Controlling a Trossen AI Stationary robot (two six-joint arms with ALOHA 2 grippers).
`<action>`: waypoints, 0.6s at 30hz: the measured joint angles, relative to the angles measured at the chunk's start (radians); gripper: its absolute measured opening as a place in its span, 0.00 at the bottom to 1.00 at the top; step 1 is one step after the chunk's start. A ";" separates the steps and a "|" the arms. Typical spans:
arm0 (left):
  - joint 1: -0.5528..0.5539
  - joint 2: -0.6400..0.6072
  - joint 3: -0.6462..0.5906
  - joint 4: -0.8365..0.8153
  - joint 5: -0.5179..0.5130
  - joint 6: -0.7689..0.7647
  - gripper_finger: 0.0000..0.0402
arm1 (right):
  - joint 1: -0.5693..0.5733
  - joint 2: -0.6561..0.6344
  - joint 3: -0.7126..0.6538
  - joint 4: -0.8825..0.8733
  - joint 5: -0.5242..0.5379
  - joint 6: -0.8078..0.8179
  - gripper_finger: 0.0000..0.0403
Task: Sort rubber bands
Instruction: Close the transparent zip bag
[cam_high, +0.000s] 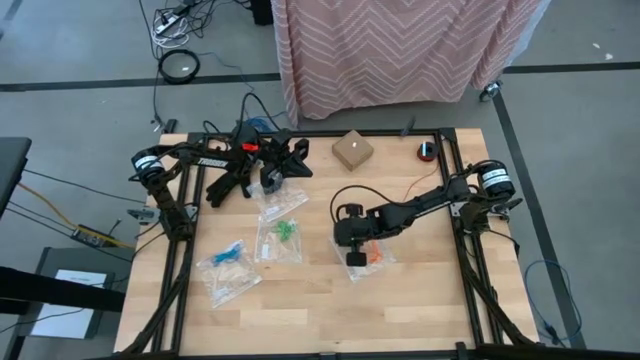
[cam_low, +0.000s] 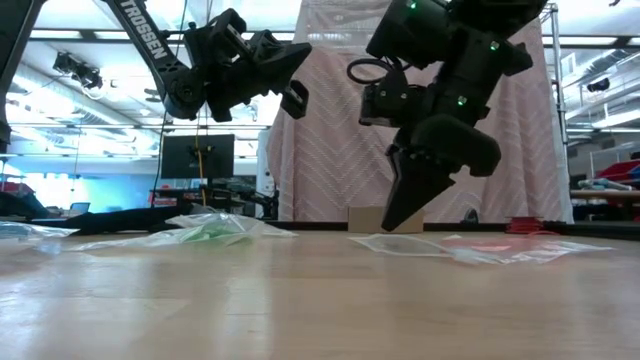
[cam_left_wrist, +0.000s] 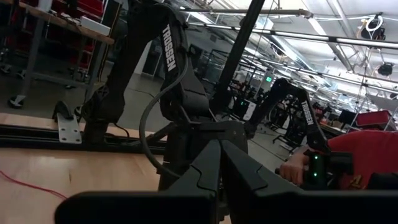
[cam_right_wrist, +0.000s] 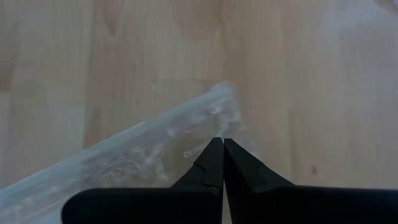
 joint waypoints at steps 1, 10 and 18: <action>0.000 0.000 0.000 0.000 0.000 0.000 0.05 | -0.002 0.009 -0.005 0.012 -0.013 0.000 0.00; 0.000 0.000 0.000 0.001 -0.008 0.001 0.05 | -0.016 0.049 -0.020 0.060 -0.012 -0.010 0.00; 0.000 0.000 0.000 -0.001 -0.007 -0.033 0.05 | -0.140 0.063 -0.021 0.068 0.106 0.126 0.00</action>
